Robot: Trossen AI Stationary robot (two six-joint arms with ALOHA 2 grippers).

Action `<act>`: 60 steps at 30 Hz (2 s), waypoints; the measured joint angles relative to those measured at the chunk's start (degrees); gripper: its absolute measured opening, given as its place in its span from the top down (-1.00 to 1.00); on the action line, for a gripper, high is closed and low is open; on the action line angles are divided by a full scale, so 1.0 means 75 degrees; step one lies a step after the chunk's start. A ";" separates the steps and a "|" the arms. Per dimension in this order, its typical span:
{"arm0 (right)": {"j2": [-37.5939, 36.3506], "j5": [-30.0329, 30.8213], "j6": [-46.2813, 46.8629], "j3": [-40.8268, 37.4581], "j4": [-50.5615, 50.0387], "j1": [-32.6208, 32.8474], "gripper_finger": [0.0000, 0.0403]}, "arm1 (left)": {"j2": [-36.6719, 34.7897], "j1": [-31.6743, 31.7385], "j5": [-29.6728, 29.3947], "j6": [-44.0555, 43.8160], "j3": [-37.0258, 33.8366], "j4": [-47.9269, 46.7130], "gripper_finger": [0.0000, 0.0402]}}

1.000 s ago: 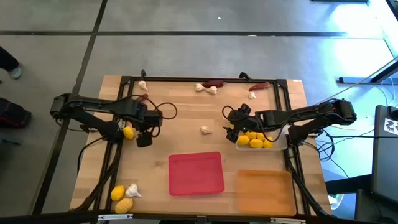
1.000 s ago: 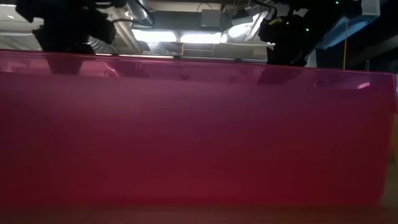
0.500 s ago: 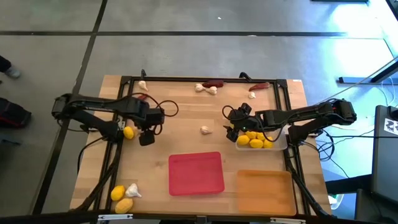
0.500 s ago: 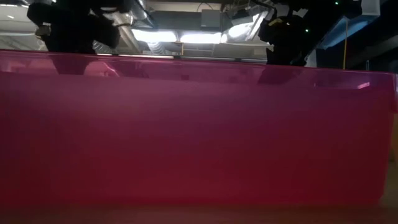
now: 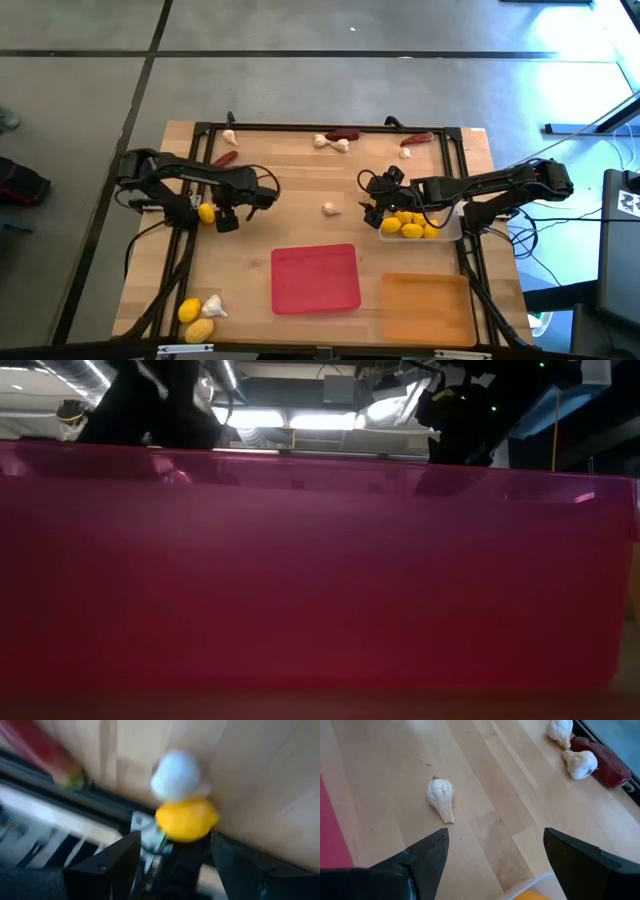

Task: Sort produce into baskets
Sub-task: Put the yellow lemon into the transparent bin

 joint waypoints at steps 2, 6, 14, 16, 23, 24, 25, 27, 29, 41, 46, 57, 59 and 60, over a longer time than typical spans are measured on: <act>0.0000 -0.0068 0.0002 0.0000 -0.0003 0.0000 -0.58 | 0.0230 0.0000 0.0036 0.0000 -0.0317 0.0035 -0.18; 0.0000 -0.0075 0.0001 0.0000 -0.0026 0.0003 -0.58 | 0.0571 -0.0034 0.0064 0.0000 -0.0836 0.0398 -0.18; 0.0000 -0.0088 0.0003 0.0000 -0.0018 0.0003 -0.58 | 0.0808 -0.0125 0.0111 0.0275 -0.1410 0.0557 -0.18; 0.0000 -0.0091 0.0001 0.0000 -0.0016 0.0000 -0.58 | 0.0808 -0.0116 0.0252 0.0418 -0.1553 0.0626 -0.18; 0.0000 -0.0094 0.0003 0.0000 0.0003 0.0000 -0.58 | 0.1016 -0.0111 0.0477 0.0464 -0.1633 0.0768 -0.18; 0.0000 -0.0094 0.0001 0.0000 0.0003 0.0000 -0.58 | 0.1126 -0.0111 0.0479 0.0492 -0.1645 0.0788 -0.18; 0.0000 -0.0094 0.0003 0.0000 0.0003 0.0000 -0.58 | 0.1259 -0.0111 0.0505 0.0524 -0.1655 0.0801 -0.18; 0.0000 -0.0097 0.0003 0.0000 0.0003 0.0002 -0.58 | 0.1516 -0.0111 0.0707 0.0685 -0.1655 0.0883 -0.18; 0.0000 -0.0097 0.0003 0.0000 -0.0007 0.0002 -0.58 | 0.1723 -0.0139 0.0867 0.0870 -0.1658 0.1076 -0.18; 0.0000 -0.0099 0.0000 0.0000 -0.0025 0.0000 -0.58 | 0.1857 -0.0624 0.0777 0.1068 -0.1229 0.2017 -0.18; 0.0000 -0.0141 0.0000 0.0000 -0.0029 0.0000 -0.58 | 0.1857 -0.0969 0.0708 0.0894 -0.0712 0.1912 -0.18; 0.0000 -0.0211 0.0000 0.0000 -0.0050 0.0000 -0.58 | 0.0345 -0.1380 0.0390 -0.1282 -0.0192 0.1525 -0.18; 0.0000 -0.0213 -0.0001 0.0000 -0.0049 0.0002 -0.58 | -0.0135 -0.1508 0.0078 -0.1645 -0.0192 0.1717 -0.18; 0.0000 -0.0211 -0.0003 0.0000 -0.0048 0.0001 -0.58 | -0.0372 -0.1572 -0.0130 -0.1781 -0.0192 0.1800 -0.18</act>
